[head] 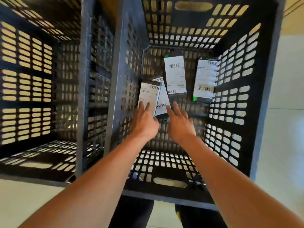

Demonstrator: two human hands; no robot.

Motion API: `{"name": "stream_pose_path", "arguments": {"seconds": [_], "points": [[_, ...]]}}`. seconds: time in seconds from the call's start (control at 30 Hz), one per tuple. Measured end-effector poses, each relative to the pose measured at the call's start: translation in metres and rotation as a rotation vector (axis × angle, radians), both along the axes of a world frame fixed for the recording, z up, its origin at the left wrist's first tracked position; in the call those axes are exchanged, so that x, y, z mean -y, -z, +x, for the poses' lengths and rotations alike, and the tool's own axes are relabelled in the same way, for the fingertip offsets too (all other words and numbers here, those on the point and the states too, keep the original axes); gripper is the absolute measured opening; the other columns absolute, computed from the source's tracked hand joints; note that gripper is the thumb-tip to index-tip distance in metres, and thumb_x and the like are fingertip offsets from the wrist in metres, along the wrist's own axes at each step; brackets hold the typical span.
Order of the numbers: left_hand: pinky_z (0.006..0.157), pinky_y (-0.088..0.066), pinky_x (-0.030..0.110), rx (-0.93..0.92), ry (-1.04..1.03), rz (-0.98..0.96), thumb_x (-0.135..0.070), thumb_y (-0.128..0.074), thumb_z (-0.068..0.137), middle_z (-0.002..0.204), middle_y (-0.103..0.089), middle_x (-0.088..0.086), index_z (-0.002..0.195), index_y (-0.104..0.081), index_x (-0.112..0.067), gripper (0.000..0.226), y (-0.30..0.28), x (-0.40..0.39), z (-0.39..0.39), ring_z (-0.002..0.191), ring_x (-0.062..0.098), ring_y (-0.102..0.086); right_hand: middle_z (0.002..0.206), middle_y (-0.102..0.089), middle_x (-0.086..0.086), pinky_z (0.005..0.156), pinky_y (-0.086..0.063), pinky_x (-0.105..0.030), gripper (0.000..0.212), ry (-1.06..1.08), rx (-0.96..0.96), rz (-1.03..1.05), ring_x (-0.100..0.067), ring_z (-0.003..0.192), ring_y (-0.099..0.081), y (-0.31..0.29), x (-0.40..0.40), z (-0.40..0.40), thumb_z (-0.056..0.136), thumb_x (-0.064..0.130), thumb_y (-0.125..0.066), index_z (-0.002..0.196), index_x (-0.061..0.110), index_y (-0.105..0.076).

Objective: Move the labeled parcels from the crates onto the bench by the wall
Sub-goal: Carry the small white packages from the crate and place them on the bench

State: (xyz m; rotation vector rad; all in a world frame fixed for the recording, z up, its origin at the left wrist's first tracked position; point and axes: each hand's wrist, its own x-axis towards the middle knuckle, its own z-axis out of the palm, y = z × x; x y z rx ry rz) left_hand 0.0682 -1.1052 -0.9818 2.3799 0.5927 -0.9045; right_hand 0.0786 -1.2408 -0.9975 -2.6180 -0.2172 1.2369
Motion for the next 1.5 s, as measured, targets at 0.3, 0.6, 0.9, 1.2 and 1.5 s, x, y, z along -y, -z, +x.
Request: {"name": "stream_pose_path", "arguments": {"seconds": [0.3,0.6,0.9,1.2,1.5], "points": [[0.123,-0.015,0.051,-0.064,0.097,0.026,-0.006,-0.048,0.098,0.169,0.016,0.000,0.162,0.000,-0.028,0.083,0.041,0.006,-0.011,0.155,0.025,0.015,0.160,0.036,0.014,0.119,-0.021,-0.057,0.101,-0.277,0.029,-0.016,-0.029,0.151,0.024,0.060,0.011,-0.003,0.092,0.009,-0.059,0.158,0.034,0.013],[0.123,-0.012,0.054,-0.113,0.090,0.027,-0.024,-0.049,0.103,0.166,0.026,0.003,0.162,0.001,-0.031,0.078,0.048,0.006,-0.020,0.153,0.027,0.021,0.169,0.004,-0.001,0.121,-0.020,-0.058,0.063,-0.185,0.113,-0.110,-0.029,0.154,0.012,0.051,0.053,-0.021,0.102,0.030,-0.049,0.157,0.022,-0.022],[0.120,-0.022,0.054,0.114,0.031,0.155,-0.022,-0.061,0.094,0.169,0.006,0.010,0.161,0.007,-0.028,0.096,0.072,0.002,-0.016,0.153,0.032,-0.004,0.167,0.015,-0.008,0.112,-0.033,-0.057,0.086,-0.029,0.206,0.026,-0.038,0.152,-0.009,0.071,0.015,-0.016,0.091,0.041,-0.069,0.155,0.026,-0.013],[0.116,-0.029,0.059,0.166,-0.099,0.123,-0.017,-0.069,0.092,0.167,0.006,0.010,0.159,0.006,-0.042,0.104,0.079,0.016,-0.014,0.151,0.038,-0.012,0.167,0.003,-0.010,0.112,-0.038,-0.053,0.086,0.108,0.220,0.094,-0.039,0.144,-0.022,0.073,0.010,-0.016,0.091,0.027,-0.070,0.157,0.030,-0.015],[0.105,-0.046,0.051,0.154,-0.033,0.039,-0.033,-0.070,0.093,0.162,-0.002,0.008,0.158,-0.001,-0.047,0.096,-0.025,0.016,-0.013,0.147,0.036,-0.017,0.166,-0.011,-0.009,0.114,-0.036,-0.058,0.081,0.334,0.240,0.097,-0.039,0.147,-0.019,-0.030,0.021,-0.023,0.089,0.036,-0.071,0.155,0.038,-0.024]]}}
